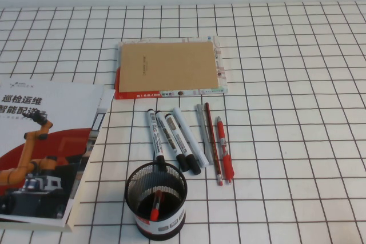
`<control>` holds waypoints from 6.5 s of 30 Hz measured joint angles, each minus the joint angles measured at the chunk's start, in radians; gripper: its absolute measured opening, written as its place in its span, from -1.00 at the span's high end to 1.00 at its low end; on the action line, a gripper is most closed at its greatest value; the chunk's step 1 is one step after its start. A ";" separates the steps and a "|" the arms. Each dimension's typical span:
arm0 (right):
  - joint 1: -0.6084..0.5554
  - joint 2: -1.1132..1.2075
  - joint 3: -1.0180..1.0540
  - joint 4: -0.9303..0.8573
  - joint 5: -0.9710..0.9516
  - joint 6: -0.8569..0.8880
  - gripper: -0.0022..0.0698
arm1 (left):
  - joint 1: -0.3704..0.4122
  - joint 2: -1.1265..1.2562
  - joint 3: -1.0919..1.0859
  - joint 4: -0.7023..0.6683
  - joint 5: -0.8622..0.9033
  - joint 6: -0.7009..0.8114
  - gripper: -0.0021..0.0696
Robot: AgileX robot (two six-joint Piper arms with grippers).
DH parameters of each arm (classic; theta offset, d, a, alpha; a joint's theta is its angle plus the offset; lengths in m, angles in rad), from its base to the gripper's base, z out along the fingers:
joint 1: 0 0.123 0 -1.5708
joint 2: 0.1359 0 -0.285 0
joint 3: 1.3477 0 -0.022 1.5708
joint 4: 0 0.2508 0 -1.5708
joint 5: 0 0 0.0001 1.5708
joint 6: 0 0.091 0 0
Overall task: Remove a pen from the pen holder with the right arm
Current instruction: 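Take a marker out of the pen holder and lay it on the table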
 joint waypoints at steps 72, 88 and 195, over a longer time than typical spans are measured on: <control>0.000 0.741 -0.534 0.421 0.397 -0.148 0.98 | 0.000 0.000 0.000 0.000 0.000 0.000 0.95; 0.422 1.061 -0.656 0.460 0.146 -0.205 0.98 | 0.000 0.000 0.000 0.000 0.000 0.000 0.95; 1.184 1.815 -0.551 0.109 -1.512 -0.166 0.76 | 0.000 0.000 0.000 0.000 0.000 0.000 0.95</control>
